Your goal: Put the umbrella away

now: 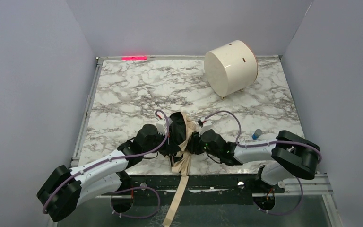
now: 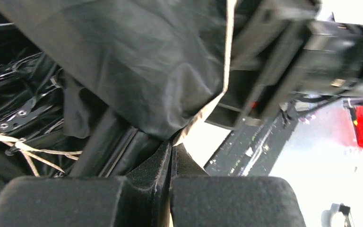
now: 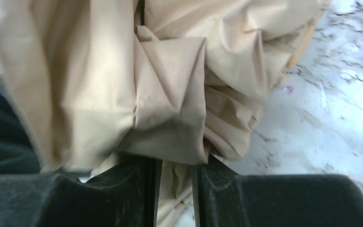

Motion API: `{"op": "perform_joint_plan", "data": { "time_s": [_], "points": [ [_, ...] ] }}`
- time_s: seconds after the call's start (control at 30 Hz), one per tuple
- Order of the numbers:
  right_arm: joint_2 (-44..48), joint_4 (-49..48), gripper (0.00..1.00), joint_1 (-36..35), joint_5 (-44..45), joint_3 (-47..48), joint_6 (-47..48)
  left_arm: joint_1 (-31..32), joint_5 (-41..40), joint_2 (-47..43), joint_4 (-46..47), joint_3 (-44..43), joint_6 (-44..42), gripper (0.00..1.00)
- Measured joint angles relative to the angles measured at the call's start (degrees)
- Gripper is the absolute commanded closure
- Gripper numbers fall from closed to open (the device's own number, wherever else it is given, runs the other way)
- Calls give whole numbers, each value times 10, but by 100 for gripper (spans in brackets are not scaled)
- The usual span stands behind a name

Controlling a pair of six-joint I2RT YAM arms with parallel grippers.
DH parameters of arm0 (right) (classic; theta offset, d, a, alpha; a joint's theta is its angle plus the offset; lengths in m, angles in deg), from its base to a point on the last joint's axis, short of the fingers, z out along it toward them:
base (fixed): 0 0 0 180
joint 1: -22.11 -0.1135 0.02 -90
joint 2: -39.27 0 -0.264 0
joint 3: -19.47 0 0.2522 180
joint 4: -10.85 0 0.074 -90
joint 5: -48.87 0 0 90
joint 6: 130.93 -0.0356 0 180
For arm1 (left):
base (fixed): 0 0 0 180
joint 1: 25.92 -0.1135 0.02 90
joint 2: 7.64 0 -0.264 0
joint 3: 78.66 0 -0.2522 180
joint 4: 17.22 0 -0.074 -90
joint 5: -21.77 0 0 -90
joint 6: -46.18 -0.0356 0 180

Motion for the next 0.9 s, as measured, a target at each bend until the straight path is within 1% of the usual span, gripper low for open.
{"op": "perform_joint_plan", "data": {
  "time_s": [0.23,0.37,0.5,0.6,0.9],
  "points": [
    [115,77,64,0,13,-35,-6,6,-46,26,53,36,26,100],
    [160,109,58,0,18,-42,-7,6,-57,28,70,43,33,100],
    [198,117,51,0,26,-45,-19,6,-63,28,78,46,37,100],
    [209,114,47,0,35,-45,-32,7,-64,29,82,46,38,100],
    [169,104,47,0,71,-21,-94,7,-64,28,87,50,38,100]
  ]
}}
